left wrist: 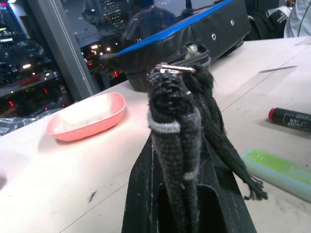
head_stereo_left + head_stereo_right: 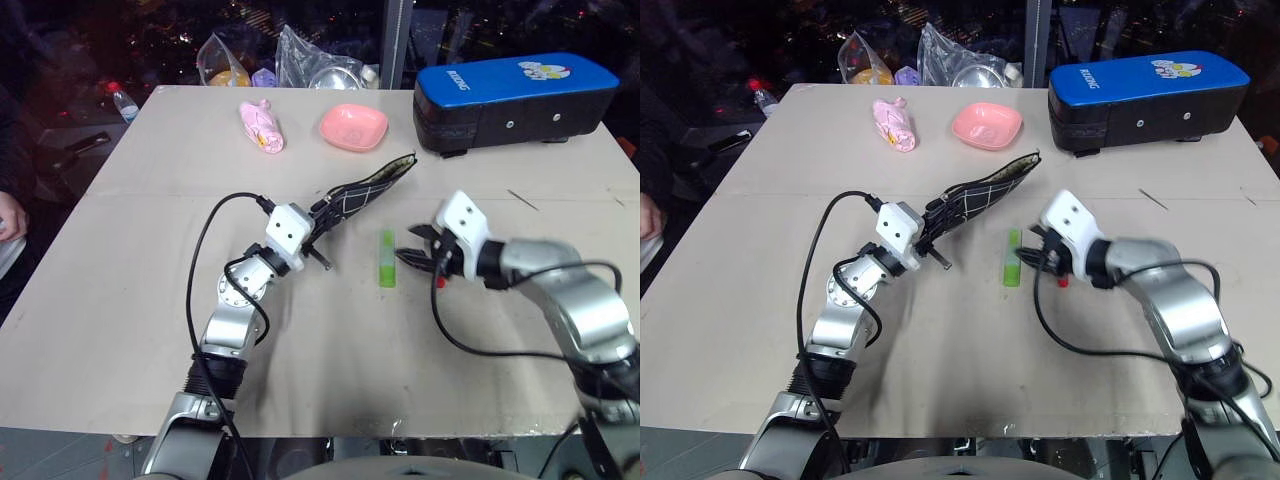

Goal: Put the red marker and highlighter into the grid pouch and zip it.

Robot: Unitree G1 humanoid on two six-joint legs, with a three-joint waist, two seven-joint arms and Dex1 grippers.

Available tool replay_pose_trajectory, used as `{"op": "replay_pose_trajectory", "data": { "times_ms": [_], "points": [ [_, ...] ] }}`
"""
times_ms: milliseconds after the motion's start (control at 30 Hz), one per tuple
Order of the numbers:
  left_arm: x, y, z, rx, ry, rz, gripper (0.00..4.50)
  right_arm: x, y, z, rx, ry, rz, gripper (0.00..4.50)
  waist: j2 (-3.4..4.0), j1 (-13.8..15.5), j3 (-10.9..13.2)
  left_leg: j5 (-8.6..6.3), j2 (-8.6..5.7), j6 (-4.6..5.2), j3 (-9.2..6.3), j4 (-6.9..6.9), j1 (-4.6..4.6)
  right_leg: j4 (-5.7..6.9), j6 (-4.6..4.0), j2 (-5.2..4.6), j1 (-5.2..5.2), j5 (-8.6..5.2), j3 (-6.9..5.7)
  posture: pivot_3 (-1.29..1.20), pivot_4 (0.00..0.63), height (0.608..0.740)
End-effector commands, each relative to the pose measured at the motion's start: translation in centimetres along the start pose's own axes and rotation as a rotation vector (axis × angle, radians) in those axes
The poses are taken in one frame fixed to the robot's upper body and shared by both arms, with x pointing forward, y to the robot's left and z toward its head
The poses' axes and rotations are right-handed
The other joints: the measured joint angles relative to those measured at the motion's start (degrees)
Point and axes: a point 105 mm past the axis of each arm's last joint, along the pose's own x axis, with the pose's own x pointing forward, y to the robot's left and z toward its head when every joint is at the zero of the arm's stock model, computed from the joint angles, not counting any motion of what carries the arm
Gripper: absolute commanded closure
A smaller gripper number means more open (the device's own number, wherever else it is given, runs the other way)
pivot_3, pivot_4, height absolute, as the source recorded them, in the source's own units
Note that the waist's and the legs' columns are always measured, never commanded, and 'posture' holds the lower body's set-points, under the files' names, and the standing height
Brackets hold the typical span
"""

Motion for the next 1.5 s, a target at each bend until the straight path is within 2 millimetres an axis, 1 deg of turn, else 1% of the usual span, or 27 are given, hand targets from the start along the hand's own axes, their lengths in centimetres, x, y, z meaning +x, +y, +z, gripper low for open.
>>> {"op": "replay_pose_trajectory", "data": {
  "times_ms": [33,100,167,267,333,433,533,600,633,733,800,867,933,967,1000,1033,1100,1200,1300,1367,1500],
  "points": [
    [-0.2,0.4,1.4,0.003,-0.045,-0.002,4.5,-1.6,-0.6,0.4,0.016,-0.025,-0.154,2.24,0.0,-0.06,0.0,0.01,0.0,-0.01,-0.02,0.0,0.01,0.02,0.0,0.01,0.0,0.0,-0.01,0.0,0.15,0.716],
    [-0.3,0.4,1.5,-0.005,-0.046,-0.01,4.5,-1.6,0.0,-1.0,0.085,-0.002,-0.205,2.24,0.0,0.0,0.0,0.03,0.01,-0.06,-0.06,0.0,0.02,0.03,0.01,0.06,0.0,0.0,-0.02,0.0,0.15,0.716],
    [-0.3,0.3,1.5,-0.012,-0.047,-0.017,4.5,-1.3,0.8,-1.8,0.166,0.003,-0.231,2.24,-0.01,0.09,0.0,0.05,0.01,-0.09,-0.12,-0.02,0.01,0.01,0.01,0.1,0.01,-0.01,-0.06,0.0,0.15,0.716],
    [-0.3,0.2,1.5,-0.019,-0.049,-0.025,4.5,-0.4,2.1,-1.9,0.298,-0.036,-0.239,2.24,0.01,0.04,0.01,0.06,0.0,-0.1,-0.08,-0.01,-0.01,0.0,0.02,0.1,0.01,-0.01,-0.04,0.0,0.15,0.716],
    [-0.2,0.2,1.6,-0.021,-0.051,-0.027,4.5,-0.1,2.1,-2.0,0.336,-0.035,-0.258,2.24,0.0,0.02,0.0,0.06,-0.01,-0.1,-0.07,0.01,0.0,0.0,0.03,0.1,0.01,-0.01,-0.03,0.0,0.15,0.716],
    [-0.2,0.1,1.6,-0.019,-0.052,-0.035,4.5,0.2,1.7,-3.4,0.334,0.013,-0.299,2.24,-0.01,0.25,-0.01,0.06,-0.04,-0.1,-0.07,0.02,-0.01,0.0,0.03,0.09,0.01,-0.01,-0.03,0.0,0.15,0.716],
    [-0.1,0.1,1.6,-0.016,-0.052,-0.039,4.5,0.1,1.2,-3.6,0.294,0.021,-0.324,2.99,-0.01,0.27,-0.01,0.05,-0.06,-0.09,-0.07,0.01,-0.02,-0.03,0.03,0.08,0.01,-0.01,-0.04,0.0,0.15,0.716],
    [-0.1,0.1,1.6,-0.016,-0.052,-0.039,4.5,-0.1,0.9,-3.6,0.278,0.022,-0.329,3.96,-0.02,0.24,-0.01,0.05,-0.06,-0.09,-0.08,0.02,-0.01,-0.02,0.03,0.09,0.01,-0.01,-0.04,0.0,0.15,0.716],
    [-0.2,0.1,1.6,-0.016,-0.051,-0.039,4.5,-0.2,0.7,-3.6,0.269,0.022,-0.331,4.25,-0.02,0.26,-0.01,0.05,-0.06,-0.09,-0.1,0.01,0.0,-0.01,0.03,0.1,0.01,-0.01,-0.04,0.0,0.15,0.716],
    [-0.3,0.0,1.5,-0.014,-0.048,-0.041,4.5,-0.5,0.2,-3.3,0.249,0.015,-0.332,4.28,-0.02,0.26,-0.01,0.05,-0.06,-0.09,-0.11,0.02,-0.01,-0.01,0.03,0.11,0.02,-0.01,-0.05,0.0,0.15,0.716],
    [-0.3,0.0,1.5,-0.012,-0.048,-0.044,4.5,-1.2,-0.9,-2.3,0.221,-0.02,-0.343,4.28,-0.02,0.26,-0.01,0.05,-0.06,-0.09,-0.11,0.02,-0.01,-0.01,0.03,0.11,0.02,-0.01,-0.05,0.0,0.15,0.716],
    [-0.5,-0.1,1.5,-0.005,-0.043,-0.067,4.5,-2.9,-3.5,0.1,0.115,-0.093,-0.347,4.28,-0.01,0.23,0.01,0.05,-0.07,-0.08,-0.07,0.05,-0.02,-0.01,0.03,0.1,0.02,-0.01,-0.02,0.0,0.15,0.716],
    [-0.6,-0.2,1.5,0.002,-0.039,-0.092,4.5,-4.3,-4.9,2.4,-0.053,-0.14,-0.319,4.28,0.06,0.18,0.06,0.04,-0.08,-0.07,-0.07,0.08,-0.02,-0.01,0.03,0.1,0.02,-0.01,-0.02,0.0,0.15,0.716],
    [-0.7,-0.3,1.5,0.006,-0.038,-0.105,4.5,-4.8,-5.5,3.3,-0.192,-0.135,-0.313,4.28,0.07,0.18,0.07,0.03,-0.09,-0.05,-0.06,0.07,-0.02,-0.02,0.04,0.1,0.02,-0.01,0.0,0.0,0.15,0.716],
    [-0.7,-0.4,1.5,0.013,-0.037,-0.12,4.5,-5.2,-5.7,4.2,-0.345,-0.131,-0.281,4.28,0.07,0.18,0.07,0.02,-0.1,-0.04,-0.07,0.07,-0.01,-0.02,0.04,0.11,0.02,-0.01,-0.01,0.0,0.15,0.716],
    [-0.7,-0.5,1.6,0.021,-0.036,-0.134,4.5,-5.5,-5.7,4.7,-0.468,-0.113,-0.238,4.28,0.08,0.18,0.08,-0.04,-0.09,0.07,-0.08,0.04,-0.01,-0.03,0.04,0.12,0.02,-0.01,-0.02,0.0,0.15,0.716],
    [-0.6,-0.6,1.6,0.034,-0.038,-0.156,4.5,-5.7,-5.8,5.3,-0.652,-0.08,-0.169,4.28,0.05,0.18,0.07,-0.08,-0.05,0.14,-0.13,-0.02,0.01,-0.1,0.03,0.25,0.03,-0.02,-0.02,0.0,0.15,0.716],
    [-0.3,-0.6,1.8,0.045,-0.048,-0.171,4.5,-5.6,-6.0,5.9,-0.842,-0.048,-0.096,4.28,0.05,0.1,0.08,-0.04,0.03,0.07,-0.15,-0.02,0.01,-0.09,0.02,0.36,0.03,-0.02,0.06,0.0,0.15,0.716],
    [0.0,-0.7,2.0,0.053,-0.057,-0.18,4.5,-5.3,-6.1,6.6,-0.953,-0.034,-0.045,4.28,0.12,0.12,0.13,0.05,0.04,-0.08,-0.04,0.06,0.02,-0.04,0.02,0.33,0.02,-0.01,0.17,0.0,0.15,0.716],
    [0.1,-0.9,2.1,0.058,-0.062,-0.185,4.5,-4.7,-5.9,7.0,-1.008,-0.034,-0.019,4.28,0.12,0.13,0.13,0.05,0.04,-0.09,-0.01,0.11,0.03,-0.03,0.02,0.3,0.02,-0.01,0.2,0.0,0.15,0.716],
    [0.0,-1.2,2.2,0.065,-0.063,-0.192,4.5,-3.7,-6.2,8.3,-1.046,-0.071,-0.035,4.28,0.11,0.19,0.14,0.06,0.04,-0.11,0.01,0.12,0.03,-0.03,0.02,0.29,0.02,-0.01,0.22,0.0,0.15,0.716]
  ]
}}
